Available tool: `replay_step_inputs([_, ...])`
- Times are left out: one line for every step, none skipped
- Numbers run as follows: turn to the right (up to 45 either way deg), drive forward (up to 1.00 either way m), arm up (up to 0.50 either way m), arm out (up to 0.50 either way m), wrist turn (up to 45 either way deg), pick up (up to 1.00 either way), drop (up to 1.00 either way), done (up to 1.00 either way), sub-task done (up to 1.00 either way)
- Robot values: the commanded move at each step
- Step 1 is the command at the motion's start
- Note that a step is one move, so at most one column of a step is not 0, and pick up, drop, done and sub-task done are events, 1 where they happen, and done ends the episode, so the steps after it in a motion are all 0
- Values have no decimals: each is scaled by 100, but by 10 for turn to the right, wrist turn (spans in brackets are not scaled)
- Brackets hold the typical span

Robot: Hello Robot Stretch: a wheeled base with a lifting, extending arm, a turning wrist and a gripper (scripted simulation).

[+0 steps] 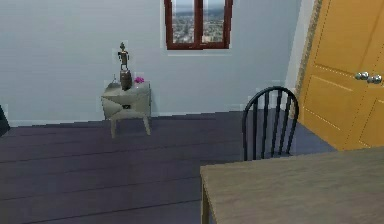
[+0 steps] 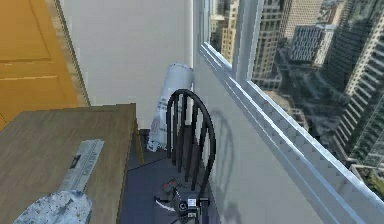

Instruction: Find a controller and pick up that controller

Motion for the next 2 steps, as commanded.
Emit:
replay_step_inputs([0,0,10,0,0,0,0,0,0])
replay_step_inputs([0,0,0,0,0,0,0,100,0])
